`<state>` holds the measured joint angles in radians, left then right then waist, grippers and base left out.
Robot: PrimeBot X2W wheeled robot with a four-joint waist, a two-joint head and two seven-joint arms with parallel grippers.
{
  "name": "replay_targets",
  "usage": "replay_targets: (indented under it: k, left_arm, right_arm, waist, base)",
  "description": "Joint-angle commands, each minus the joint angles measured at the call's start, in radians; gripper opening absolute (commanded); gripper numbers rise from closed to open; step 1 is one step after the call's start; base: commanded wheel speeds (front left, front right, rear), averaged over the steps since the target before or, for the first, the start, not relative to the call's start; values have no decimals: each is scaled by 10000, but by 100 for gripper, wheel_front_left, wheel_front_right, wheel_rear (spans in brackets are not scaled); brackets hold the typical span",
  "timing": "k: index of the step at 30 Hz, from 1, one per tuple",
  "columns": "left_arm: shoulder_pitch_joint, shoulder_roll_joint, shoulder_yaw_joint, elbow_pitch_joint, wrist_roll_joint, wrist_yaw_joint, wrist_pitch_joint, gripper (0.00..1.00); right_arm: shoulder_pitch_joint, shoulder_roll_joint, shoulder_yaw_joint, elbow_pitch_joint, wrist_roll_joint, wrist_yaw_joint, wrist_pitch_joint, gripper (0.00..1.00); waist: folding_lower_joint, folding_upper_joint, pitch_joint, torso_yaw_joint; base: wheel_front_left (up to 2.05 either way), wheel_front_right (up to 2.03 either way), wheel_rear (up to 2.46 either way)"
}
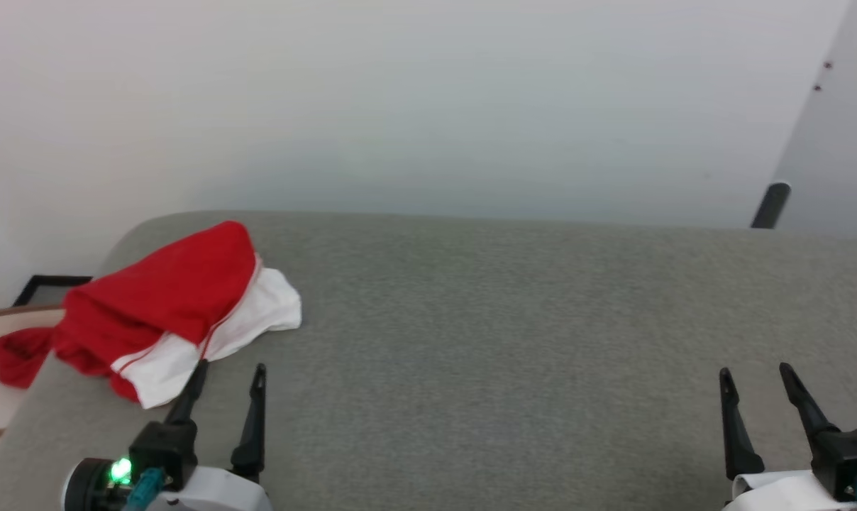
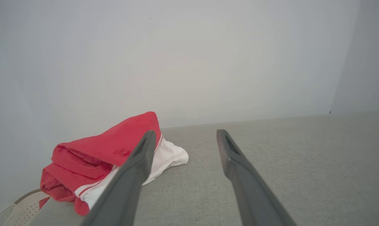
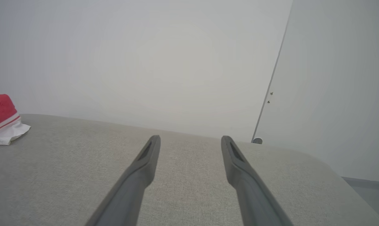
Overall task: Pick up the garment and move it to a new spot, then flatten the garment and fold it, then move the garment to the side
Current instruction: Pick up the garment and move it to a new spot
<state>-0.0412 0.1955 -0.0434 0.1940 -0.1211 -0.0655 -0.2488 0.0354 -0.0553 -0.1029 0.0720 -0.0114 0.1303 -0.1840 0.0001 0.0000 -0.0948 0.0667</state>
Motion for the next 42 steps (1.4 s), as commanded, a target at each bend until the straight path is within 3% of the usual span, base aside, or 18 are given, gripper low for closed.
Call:
replay_targets:
  k: [1,14,20,27,32,42]
  left_arm:
    - [-123,-36,102,119,138,90,-88,100]
    - [-664,73,602,1036,99,98,-146,100]
    - [-667,158,741,1163,-10,77,-146,100]
    - [-800,64,803,1309,-299,-63,-146,100]
    - [-1444,354,673,1491,-652,-355,282,100]
    - [-3658,1441,263,993,-2292,-653,3054,100]
  right_arm:
    - [106,24,94,-47,-185,7,-80,100]
    - [-90,54,947,361,8,3,-294,100]
    - [-273,58,1254,523,144,3,-349,100]
    - [-429,56,1334,776,301,3,-345,100]
    - [-272,55,1172,679,151,3,-243,100]
    - [-495,-195,1035,-129,-171,3,274,100]
  waist:
    - [-1,0,-178,561]
    - [-1,0,-580,2917]
    - [-1,0,-511,3372]
    - [-1,0,-396,3498]
    - [-1,0,-168,3207]
    - [-1,0,1154,2100]
  base:
    - [0,0,0]
    - [0,0,0]
    - [0,0,0]
    - [0,0,0]
    - [0,0,0]
    - [0,0,0]
